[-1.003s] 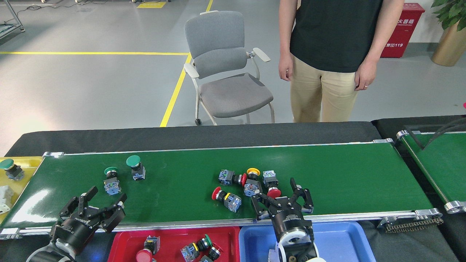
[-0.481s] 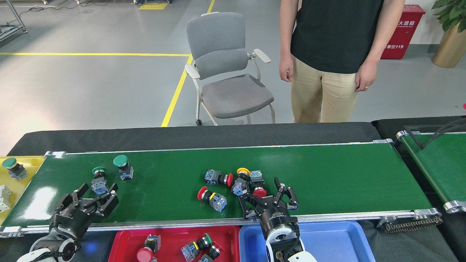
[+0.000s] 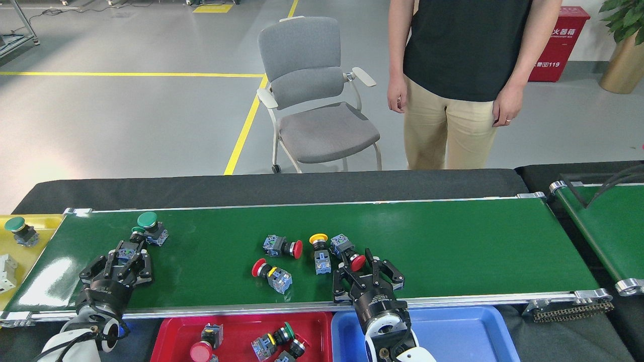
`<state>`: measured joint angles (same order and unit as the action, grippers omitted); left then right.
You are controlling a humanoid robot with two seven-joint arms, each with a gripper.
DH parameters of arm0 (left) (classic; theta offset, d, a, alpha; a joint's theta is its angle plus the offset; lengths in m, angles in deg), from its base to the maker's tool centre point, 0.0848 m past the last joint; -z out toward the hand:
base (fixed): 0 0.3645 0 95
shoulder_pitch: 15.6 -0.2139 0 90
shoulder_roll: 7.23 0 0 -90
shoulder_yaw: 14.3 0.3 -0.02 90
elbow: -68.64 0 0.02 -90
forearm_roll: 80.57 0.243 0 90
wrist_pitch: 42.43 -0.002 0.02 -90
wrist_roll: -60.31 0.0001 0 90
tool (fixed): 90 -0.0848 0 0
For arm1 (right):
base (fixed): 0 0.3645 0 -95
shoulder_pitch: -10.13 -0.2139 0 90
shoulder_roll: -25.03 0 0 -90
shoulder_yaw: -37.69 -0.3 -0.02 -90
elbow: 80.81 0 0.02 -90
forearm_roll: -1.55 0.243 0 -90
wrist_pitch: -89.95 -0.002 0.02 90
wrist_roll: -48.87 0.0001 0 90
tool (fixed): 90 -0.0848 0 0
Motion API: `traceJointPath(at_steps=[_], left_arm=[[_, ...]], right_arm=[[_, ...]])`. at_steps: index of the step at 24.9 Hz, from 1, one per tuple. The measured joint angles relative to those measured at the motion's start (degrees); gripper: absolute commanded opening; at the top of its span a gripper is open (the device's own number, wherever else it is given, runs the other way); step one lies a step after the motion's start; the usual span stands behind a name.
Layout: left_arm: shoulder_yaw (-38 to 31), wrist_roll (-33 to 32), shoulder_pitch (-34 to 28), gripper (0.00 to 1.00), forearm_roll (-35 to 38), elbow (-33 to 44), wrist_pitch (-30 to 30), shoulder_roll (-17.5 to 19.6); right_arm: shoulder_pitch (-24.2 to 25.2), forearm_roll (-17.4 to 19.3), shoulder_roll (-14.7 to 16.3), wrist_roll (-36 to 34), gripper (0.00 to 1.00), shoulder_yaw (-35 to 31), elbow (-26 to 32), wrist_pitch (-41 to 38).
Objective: Pick switch part from conveyor to tray
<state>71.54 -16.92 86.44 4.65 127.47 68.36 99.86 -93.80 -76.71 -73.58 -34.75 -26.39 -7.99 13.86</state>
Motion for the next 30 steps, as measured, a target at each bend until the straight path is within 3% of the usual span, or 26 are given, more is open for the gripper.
traceJointPath(at_steps=[3,5,6,7,8,9,12,13,14,15,18,22,26,30], left_arm=[[-1.74,0.36,-10.98,0.11,-0.56,14.72,9.78,1.32],[-3.64,0.46,-17.17,0.24,-0.71,22.16,17.34,1.42],[-4.66,0.47,-19.80,0.41,-0.74,25.08,19.60,1.30],[-5.51,0.48,-21.98,0.72,-0.75,27.43,21.14,1.26],[-6.36,0.51,-23.91,0.95,-0.75,29.41,22.15,1.10],[-6.81,0.51,-25.09,1.00,-0.76,30.47,22.74,0.69],[-7.08,0.51,-27.15,1.00,-0.78,32.81,23.75,-2.09],[-7.08,0.51,-27.34,1.00,-0.78,32.97,23.86,-2.41],[-7.15,0.51,-27.47,1.00,-0.79,33.04,23.92,-2.49],[-7.27,0.51,-27.62,1.00,-0.79,33.04,23.97,-2.49],[-11.00,0.51,-28.06,1.00,-0.79,33.05,24.07,-3.53],[-19.90,0.62,-28.07,1.00,-0.73,31.92,22.65,-9.43],[-21.85,0.66,-28.17,1.00,-0.72,29.04,18.26,-9.63],[-21.74,0.52,-28.20,1.00,-0.72,28.94,17.34,-9.63]], right_arm=[[1.31,0.53,0.49,0.89,0.21,0.03,5.18,-2.49],[4.02,0.56,1.14,1.76,0.22,0.04,9.51,-5.40],[5.75,0.57,1.41,1.96,0.22,0.04,11.96,-7.54],[7.68,0.58,1.49,2.30,0.22,0.04,13.94,-10.06],[9.68,0.60,1.51,2.64,0.23,0.04,16.09,-13.36],[11.47,0.61,1.55,2.78,0.23,0.05,17.86,-16.49],[16.93,0.61,2.75,3.46,0.35,0.06,22.86,-27.53],[18.28,0.61,2.85,3.81,0.51,0.06,23.57,-30.09],[19.44,0.61,2.85,4.61,0.96,0.07,23.97,-32.57],[20.05,0.70,2.85,5.21,1.00,0.07,24.15,-34.27],[20.22,2.47,2.91,5.67,1.00,0.04,24.94,-36.88],[19.27,4.16,3.30,5.81,1.00,-0.99,25.02,-37.42],[18.92,4.22,3.23,5.85,1.00,-3.54,25.05,-36.90],[16.38,4.23,2.87,6.19,1.00,-9.85,25.14,-30.05]])
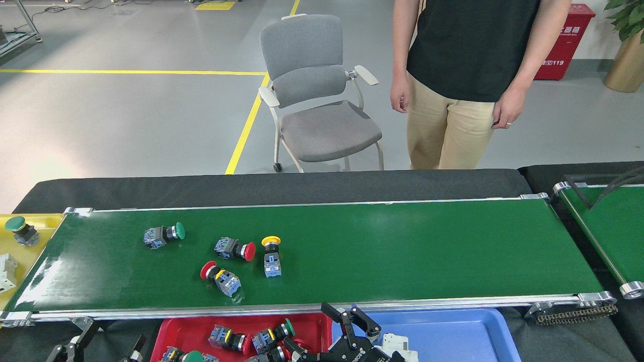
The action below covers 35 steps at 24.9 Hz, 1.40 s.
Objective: Pick switch part from conveyor to tray
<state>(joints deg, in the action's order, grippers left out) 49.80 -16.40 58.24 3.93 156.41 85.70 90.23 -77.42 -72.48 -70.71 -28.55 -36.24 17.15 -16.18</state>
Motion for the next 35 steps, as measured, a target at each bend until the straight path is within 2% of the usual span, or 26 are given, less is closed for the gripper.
traceJointPath(at_steps=[5,8,11,16,22,27,28,29,30,31,33,35], left_arm=[[5.95,-3.55,2.25,1.00,1.06,1.38,-0.53,0.15],[8.42,-8.18,5.30,1.00,2.22,1.99,-1.45,-0.13],[8.92,-10.79,8.31,1.00,3.57,1.51,-2.34,-0.33],[8.95,-11.78,11.43,1.00,3.99,-3.32,-2.96,-0.21],[9.02,-12.01,16.77,1.00,4.11,-9.95,-3.65,0.20],[9.04,-12.06,21.28,0.98,4.11,-17.24,-4.71,2.90],[9.04,-12.13,21.93,0.94,4.11,-18.45,-4.94,3.14],[9.04,-12.18,22.42,0.76,4.11,-19.27,-5.09,3.24],[9.04,-12.19,22.83,0.56,4.11,-19.94,-5.20,3.36],[9.04,-12.12,22.92,0.24,4.03,-20.18,-5.31,3.44],[9.03,-11.87,22.87,0.09,3.80,-20.32,-5.50,3.58],[9.04,-11.66,22.73,0.06,3.70,-20.36,-5.41,3.58]], right_arm=[[-0.46,-0.21,0.14,-0.85,1.00,-10.31,0.03,9.69],[1.53,-0.60,2.68,-6.07,1.00,-13.95,0.31,14.77],[7.09,-0.64,5.63,-12.19,1.00,-14.33,2.24,17.27],[13.21,-0.65,6.32,-18.01,1.00,-14.33,2.63,18.23],[13.93,-0.66,6.40,-19.17,1.00,-14.26,2.64,18.29],[13.93,-0.66,6.39,-19.23,1.00,-14.22,2.64,18.34],[13.93,-0.66,6.39,-19.27,1.00,-14.22,2.64,18.39],[13.93,-0.66,6.38,-19.29,1.00,-14.22,2.64,18.45],[13.92,-0.66,6.38,-19.30,1.00,-14.21,2.64,18.49],[13.93,-0.66,6.38,-19.31,1.00,-14.21,2.64,18.52],[13.93,-0.66,6.38,-19.31,1.00,-14.20,2.64,18.54],[13.93,-0.66,6.38,-19.35,1.00,-14.19,2.64,18.55]])
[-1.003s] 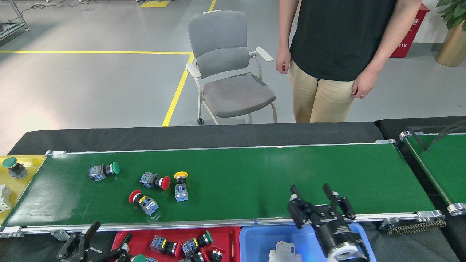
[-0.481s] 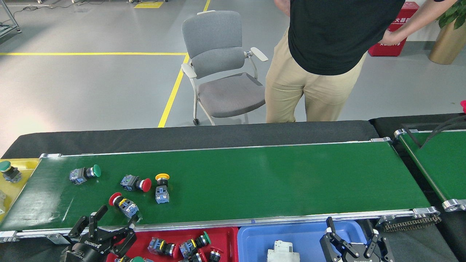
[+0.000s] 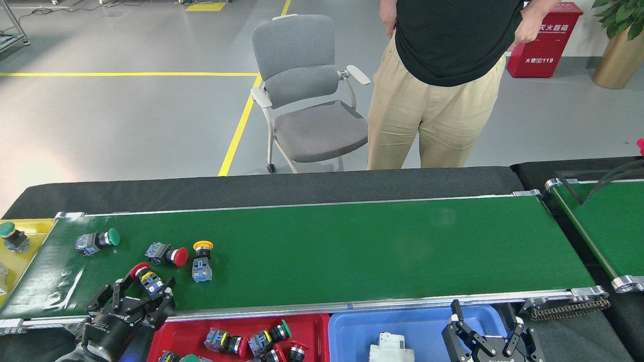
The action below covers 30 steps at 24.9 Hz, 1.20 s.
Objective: Pick switch part from conveyor to tray
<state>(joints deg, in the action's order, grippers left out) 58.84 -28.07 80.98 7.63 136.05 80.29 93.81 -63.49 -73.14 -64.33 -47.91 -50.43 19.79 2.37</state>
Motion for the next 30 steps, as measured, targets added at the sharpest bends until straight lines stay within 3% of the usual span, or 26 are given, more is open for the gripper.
traceJointPath(at_steps=[5,8,14,15,16,18,22,26,30], left_arm=[[0.01,1.70,-1.52,0.02,-0.15,1.36,0.42,0.00],[0.00,2.42,-5.29,0.03,-1.80,7.33,2.64,-0.03],[1.14,2.70,-21.39,0.08,-4.07,25.61,10.99,-1.48],[1.82,2.73,-23.54,0.12,-4.08,27.76,11.35,-2.20],[2.35,2.75,-25.32,0.28,-4.08,29.69,11.66,-2.76],[2.86,2.77,-28.63,0.97,-4.08,32.44,11.98,-3.57],[2.93,2.75,-30.16,1.00,-4.09,33.47,12.11,-7.44],[1.80,2.68,-30.12,1.00,-4.11,33.53,12.13,-7.64],[-7.59,2.82,-28.49,1.00,-4.12,33.22,12.31,-9.01]], right_arm=[[0.00,0.00,0.00,0.16,1.00,0.01,0.00,0.02],[0.00,0.00,0.00,0.24,1.00,0.02,0.00,0.02],[0.00,0.00,0.00,0.27,1.00,0.02,0.00,0.04],[0.00,0.00,0.00,0.27,1.00,0.02,0.00,0.06],[0.00,-0.01,0.00,0.27,1.00,0.02,0.00,0.10],[0.00,-0.04,0.00,0.28,1.00,0.02,0.00,0.39],[0.00,-0.04,0.01,0.28,1.00,0.02,0.00,0.65],[0.00,-0.04,0.01,0.29,1.00,0.02,0.00,0.74],[0.00,-0.04,0.01,0.30,1.00,0.02,0.00,0.77]])
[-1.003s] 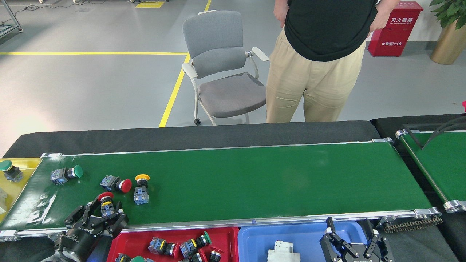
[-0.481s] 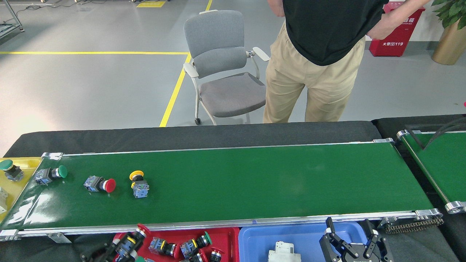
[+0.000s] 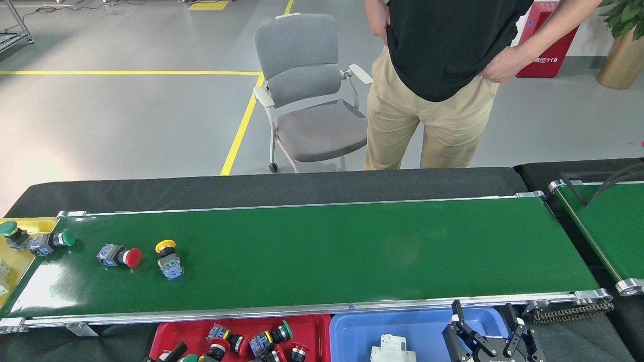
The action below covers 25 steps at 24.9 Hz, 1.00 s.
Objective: Pick switch part from conveyor to tray
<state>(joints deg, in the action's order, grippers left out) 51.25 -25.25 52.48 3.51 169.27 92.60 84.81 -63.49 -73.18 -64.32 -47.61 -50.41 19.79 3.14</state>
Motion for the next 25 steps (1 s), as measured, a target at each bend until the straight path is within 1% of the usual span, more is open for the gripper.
traceJointPath(at_steps=[1,3,7,10,12,16,17,22,25], left_arm=[[-2.85,0.04,1.41,1.00,-0.03,-1.04,-2.08,-0.02],[-5.85,0.10,3.99,1.00,-0.17,-5.12,-5.72,0.31],[-7.73,0.30,6.81,1.00,-0.18,-11.34,-8.94,3.85],[-7.62,0.03,10.53,1.00,-0.02,-13.47,-9.39,4.06],[-7.28,-0.40,14.08,1.00,0.04,-16.12,-9.51,4.88],[-3.93,-3.50,19.69,1.00,0.05,-21.84,-9.69,9.71],[-2.83,-4.12,20.99,1.00,0.05,-22.90,-9.78,10.34],[-0.48,-5.65,25.96,1.00,0.09,-28.64,-9.86,10.88],[-0.31,-6.03,29.25,1.00,0.18,-34.29,-9.87,12.37]], right_arm=[[0.00,0.00,0.00,0.00,1.00,0.00,0.00,0.00],[0.00,0.00,0.00,0.00,1.00,0.00,0.00,0.02],[0.00,0.00,0.00,0.01,1.00,0.00,0.00,0.04],[0.00,0.00,0.00,0.01,1.00,0.00,0.00,0.04],[0.00,0.00,0.00,0.02,1.00,0.00,0.00,0.04],[0.01,-0.01,0.00,0.02,1.00,0.00,0.00,0.05],[0.01,-0.01,0.00,0.01,1.00,0.00,0.00,0.05],[-0.09,-0.01,0.00,0.02,1.00,0.00,-1.19,0.22],[-0.22,-0.01,0.01,0.02,1.00,0.00,-1.86,0.36]])
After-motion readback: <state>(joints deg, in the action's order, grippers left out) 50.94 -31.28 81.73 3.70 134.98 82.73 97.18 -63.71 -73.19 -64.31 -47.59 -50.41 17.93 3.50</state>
